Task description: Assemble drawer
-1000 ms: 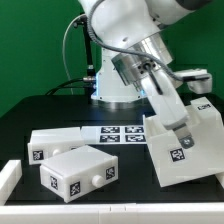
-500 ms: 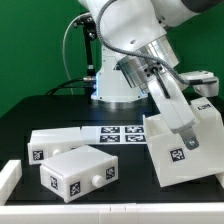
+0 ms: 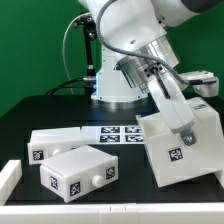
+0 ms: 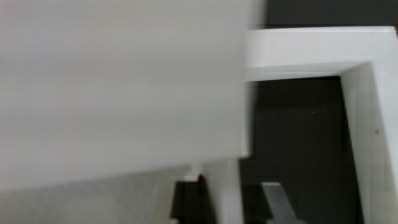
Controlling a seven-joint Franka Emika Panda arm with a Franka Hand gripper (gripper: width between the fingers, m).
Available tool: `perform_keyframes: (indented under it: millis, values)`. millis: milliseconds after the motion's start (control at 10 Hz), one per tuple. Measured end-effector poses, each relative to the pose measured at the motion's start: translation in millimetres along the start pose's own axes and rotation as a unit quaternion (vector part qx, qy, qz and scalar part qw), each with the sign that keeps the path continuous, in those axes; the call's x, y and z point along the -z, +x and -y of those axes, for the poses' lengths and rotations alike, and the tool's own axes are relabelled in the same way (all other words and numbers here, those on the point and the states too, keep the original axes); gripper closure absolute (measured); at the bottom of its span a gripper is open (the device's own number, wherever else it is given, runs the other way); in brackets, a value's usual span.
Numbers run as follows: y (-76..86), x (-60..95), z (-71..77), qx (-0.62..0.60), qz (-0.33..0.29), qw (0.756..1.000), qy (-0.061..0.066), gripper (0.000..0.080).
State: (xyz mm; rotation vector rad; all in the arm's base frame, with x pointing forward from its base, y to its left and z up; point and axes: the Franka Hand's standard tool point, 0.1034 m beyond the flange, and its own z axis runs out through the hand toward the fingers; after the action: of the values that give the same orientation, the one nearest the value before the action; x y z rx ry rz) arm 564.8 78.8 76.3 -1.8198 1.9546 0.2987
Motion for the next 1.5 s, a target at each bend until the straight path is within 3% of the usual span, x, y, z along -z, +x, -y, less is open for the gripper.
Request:
perform_keyframes:
  millis: [600,700,900,1100,1500]
  values:
    - [-1.1,1.5,1.1,0.0,0.001,1.0,0.002,0.0758]
    - [-2.9,5.9,4.2,0.009,0.003,1.0,0.009,0.0758]
    - [0.4,27.4,17.4,0.018,0.008,0.999,0.039,0.0763]
    - [15.7,53.2,30.5,0.035,0.061,0.996,0.061,0.0763]
    - [41.0,69.5,22.9,0.008,0.213,0.976,0.045,0.0763]
